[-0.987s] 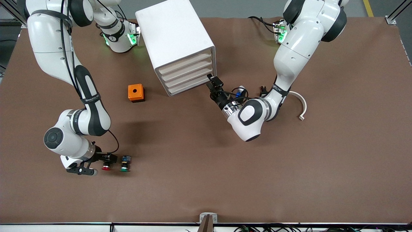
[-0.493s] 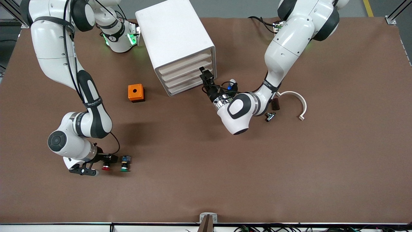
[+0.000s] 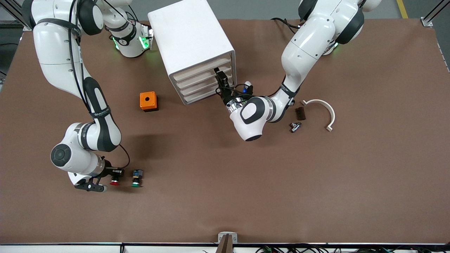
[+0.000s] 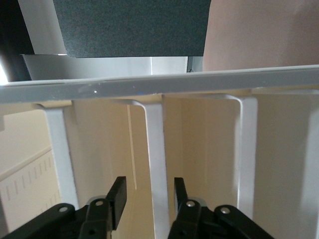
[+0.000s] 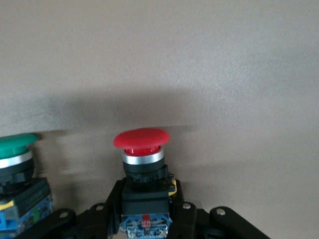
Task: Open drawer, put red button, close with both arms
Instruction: 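Pull the drawer open with the left gripper while the right gripper lifts the button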
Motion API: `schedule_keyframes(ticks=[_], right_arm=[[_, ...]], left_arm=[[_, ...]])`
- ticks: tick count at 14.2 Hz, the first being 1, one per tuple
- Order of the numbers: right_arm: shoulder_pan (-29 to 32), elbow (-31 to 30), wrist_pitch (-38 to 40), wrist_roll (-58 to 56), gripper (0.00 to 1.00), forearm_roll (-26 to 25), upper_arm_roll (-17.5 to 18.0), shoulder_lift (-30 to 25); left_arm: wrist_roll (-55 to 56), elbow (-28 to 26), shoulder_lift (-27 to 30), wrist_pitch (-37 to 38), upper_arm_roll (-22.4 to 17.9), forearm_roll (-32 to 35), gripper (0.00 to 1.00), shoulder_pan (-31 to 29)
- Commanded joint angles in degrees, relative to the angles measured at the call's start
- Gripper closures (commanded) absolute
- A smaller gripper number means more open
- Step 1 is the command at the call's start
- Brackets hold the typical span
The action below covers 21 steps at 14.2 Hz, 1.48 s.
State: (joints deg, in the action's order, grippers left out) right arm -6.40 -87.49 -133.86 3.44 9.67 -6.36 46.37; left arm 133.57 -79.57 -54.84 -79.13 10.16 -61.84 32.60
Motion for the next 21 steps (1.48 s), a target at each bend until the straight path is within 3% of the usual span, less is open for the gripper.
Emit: schedule_keyframes(ticks=[1, 8, 12, 18, 21], right_arm=[[0.2, 1.6, 5.5, 1.9, 1.0, 1.0, 0.4, -1.4], [-3.7, -0.4, 23.2, 25.5, 1.0, 0.8, 0.6, -14.3], [-8.4, -1.7, 30.3, 37.2, 1.0, 0.7, 0.6, -21.2], [-22.1, -10.8, 30.3, 58.4, 1.0, 0.9, 0.7, -31.6], [-31.1, -11.5, 27.4, 72.7, 1.0, 0.5, 0.7, -31.9]], left_arm=[[2.1, 1.1, -1.1, 0.6, -0.3, -1.1, 0.71, 1.8], [4.1, 1.3, -1.7, 0.6, -0.3, -1.2, 0.91, 1.7], [3.9, 1.3, -1.7, 0.6, -0.7, -2.8, 0.92, -0.3], [3.2, 1.3, -1.6, 0.6, -0.9, -5.6, 0.87, -6.0], [2.8, 1.3, -1.7, 0.6, -0.9, -5.6, 0.87, -8.9]])
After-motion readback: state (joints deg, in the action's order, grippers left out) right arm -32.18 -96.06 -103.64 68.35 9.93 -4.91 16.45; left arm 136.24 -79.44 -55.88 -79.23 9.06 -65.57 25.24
